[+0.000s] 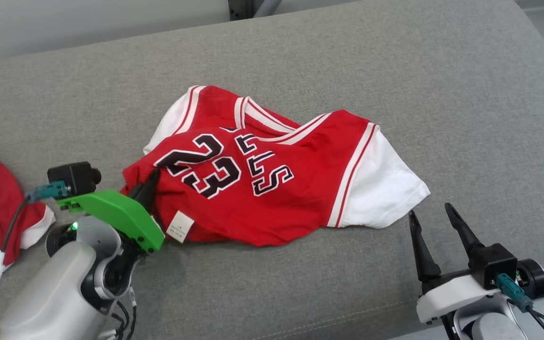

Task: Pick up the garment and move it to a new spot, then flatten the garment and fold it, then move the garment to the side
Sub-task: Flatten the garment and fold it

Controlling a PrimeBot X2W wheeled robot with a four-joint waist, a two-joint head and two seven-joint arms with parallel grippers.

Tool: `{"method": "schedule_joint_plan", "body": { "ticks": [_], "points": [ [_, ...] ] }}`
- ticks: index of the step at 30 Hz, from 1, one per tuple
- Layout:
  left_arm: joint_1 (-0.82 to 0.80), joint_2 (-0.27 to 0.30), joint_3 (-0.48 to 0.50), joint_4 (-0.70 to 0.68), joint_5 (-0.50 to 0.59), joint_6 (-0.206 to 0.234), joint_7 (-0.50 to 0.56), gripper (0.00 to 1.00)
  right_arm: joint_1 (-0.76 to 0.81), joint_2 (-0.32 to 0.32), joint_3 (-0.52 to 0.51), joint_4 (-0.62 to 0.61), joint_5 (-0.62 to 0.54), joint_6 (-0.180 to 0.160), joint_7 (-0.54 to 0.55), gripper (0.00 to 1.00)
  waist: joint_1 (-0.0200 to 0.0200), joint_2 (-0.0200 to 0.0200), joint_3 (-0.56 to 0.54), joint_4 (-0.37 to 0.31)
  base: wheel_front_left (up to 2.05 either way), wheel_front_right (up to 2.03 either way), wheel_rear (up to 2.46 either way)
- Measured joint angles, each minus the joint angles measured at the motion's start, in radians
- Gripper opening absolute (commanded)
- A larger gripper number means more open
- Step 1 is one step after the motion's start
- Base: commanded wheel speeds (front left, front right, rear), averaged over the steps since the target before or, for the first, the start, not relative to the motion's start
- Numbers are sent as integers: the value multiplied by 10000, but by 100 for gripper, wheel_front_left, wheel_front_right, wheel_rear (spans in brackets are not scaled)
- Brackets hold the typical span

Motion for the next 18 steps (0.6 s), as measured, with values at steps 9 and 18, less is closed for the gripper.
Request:
{"method": "schedule_joint_plan", "body": {
  "ticks": [9, 18],
  "points": [
    [-1531, -1091, -474, 3532, 408, -897, -13, 53, 131, -8, 119, 130, -2, 0, 2, 100, 0, 0, 165, -695, 0, 0, 0],
    [-1805, -1292, -788, 4295, 951, -1559, -855, 100, 225, -2, 63, 140, 46, 0, 0, 100, 0, 0, -165, -638, 0, 0, 0]
  ]
}}
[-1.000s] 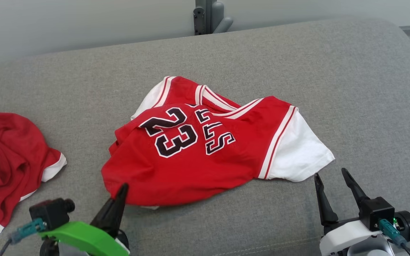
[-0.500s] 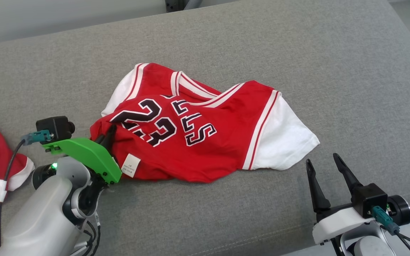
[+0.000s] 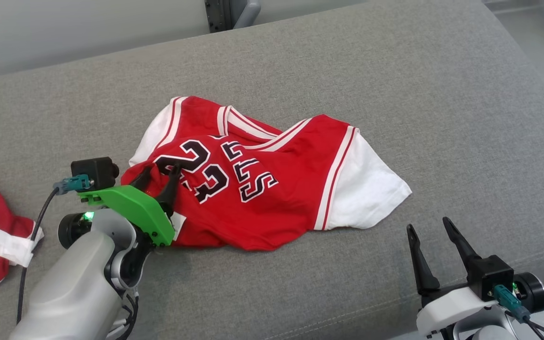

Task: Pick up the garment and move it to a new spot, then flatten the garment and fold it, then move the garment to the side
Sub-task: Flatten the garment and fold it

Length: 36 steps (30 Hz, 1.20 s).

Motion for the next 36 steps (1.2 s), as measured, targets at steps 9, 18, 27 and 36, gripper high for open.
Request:
{"method": "schedule_joint_plan", "body": {
  "ticks": [9, 18, 27, 36],
  "points": [
    [1255, 826, -151, -1854, 69, -174, -217, 100, 262, -2, -92, 13, 15, 0, 0, 100, 0, 0, -442, 341, 0, 0, 0],
    [2243, 1645, -282, -3009, -36, -284, -107, 91, 423, 0, -6, 21, -90, 2, 0, 100, 0, 0, -726, 537, 0, 0, 0],
    [1855, 1651, -368, -2288, -161, -884, 117, 73, 374, -2, 94, 13, -155, 0, 0, 100, 0, 0, -523, 436, 0, 0, 0],
    [1295, 1467, -506, -1225, -157, -1187, 19, 100, 307, 0, 81, 4, -150, 0, 0, 100, 0, 0, -286, 237, 0, 0, 0]
  ]
}}
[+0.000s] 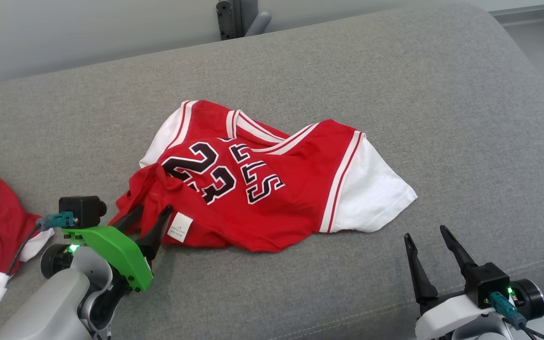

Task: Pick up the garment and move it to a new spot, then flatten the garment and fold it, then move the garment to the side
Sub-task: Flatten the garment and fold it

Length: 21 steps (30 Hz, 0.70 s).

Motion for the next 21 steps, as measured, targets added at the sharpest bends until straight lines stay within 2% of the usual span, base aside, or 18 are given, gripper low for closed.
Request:
{"method": "schedule_joint_plan", "body": {
  "ticks": [3, 6, 7, 8, 10, 12, 21],
  "points": [
    [-198, -88, -67, 301, 58, -48, -31, 98, -24, -2, -12, -15, 12, 0, 0, 100, 0, 0, 81, -26, 0, 0, 0],
    [-406, -180, -171, 625, 144, -109, -40, 85, -78, -2, -12, -27, 15, 0, 0, 100, 0, 0, 161, -34, 0, 0, 0],
    [-451, -207, -199, 740, 142, -125, -38, 76, -94, 0, 2, -27, 17, 2, 0, 100, 0, 0, 182, -39, 0, 0, 0],
    [-487, -234, -234, 825, 140, -132, -38, 55, -104, 0, 10, -27, 23, 2, 0, 100, 0, 0, 197, -49, 0, 0, 0],
    [-535, -299, -288, 940, 121, -138, -38, 34, -107, 0, 10, -31, 27, 0, 0, 100, 0, 0, 215, -66, 0, 0, 0],
    [-563, -355, -376, 1014, 98, -150, -27, 0, -107, 0, -4, -31, 29, 0, 0, 100, 0, 0, 217, -69, 0, 0, 0],
    [-602, -155, -370, 213, -253, -194, -585, 0, -85, 2, -115, -65, 92, 2, 0, 100, 0, 0, 272, 85, 0, 0, 0]
  ]
}}
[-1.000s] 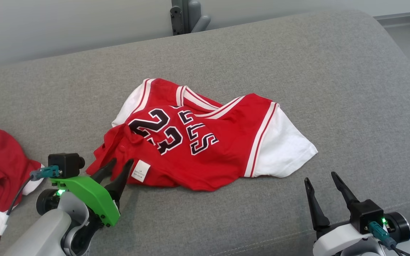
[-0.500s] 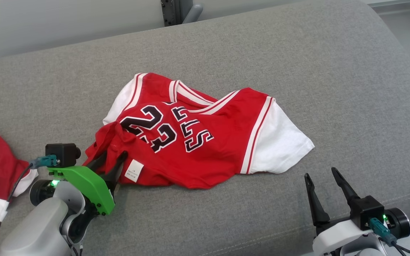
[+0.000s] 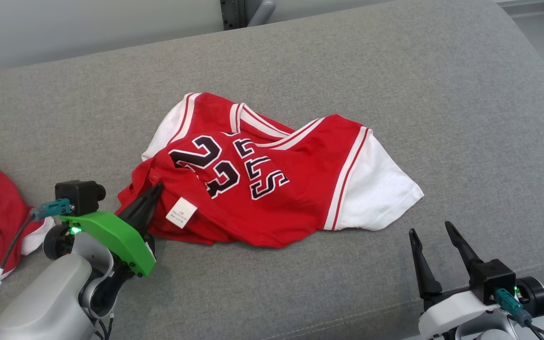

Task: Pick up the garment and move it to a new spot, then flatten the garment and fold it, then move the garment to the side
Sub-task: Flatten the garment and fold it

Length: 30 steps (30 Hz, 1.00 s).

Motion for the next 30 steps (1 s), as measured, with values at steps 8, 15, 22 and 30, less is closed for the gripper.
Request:
{"method": "schedule_joint_plan", "body": {
  "ticks": [8, 15, 22, 30],
  "points": [
    [233, 694, 366, -1914, 81, 380, -767, 0, 114, -2, -65, 48, 13, -2, 0, 100, 0, 0, -183, 356, 0, 0, 0],
    [1357, 1459, 709, -4059, 169, 1338, -1181, 0, 219, -2, -171, 56, 21, -2, 0, 100, 0, 0, -478, 697, 0, 0, 0],
    [4070, 851, 924, -4355, -184, 1097, -1582, 0, 474, -4, -169, 176, 79, 0, 0, 100, 0, 0, -814, 1136, 0, 0, 0],
    [5365, -851, 2042, -2481, 558, 341, -1626, 0, 455, 4, -134, 207, -40, 0, 0, 100, 0, 0, -903, 1534, 0, 0, 0]
  ]
}}
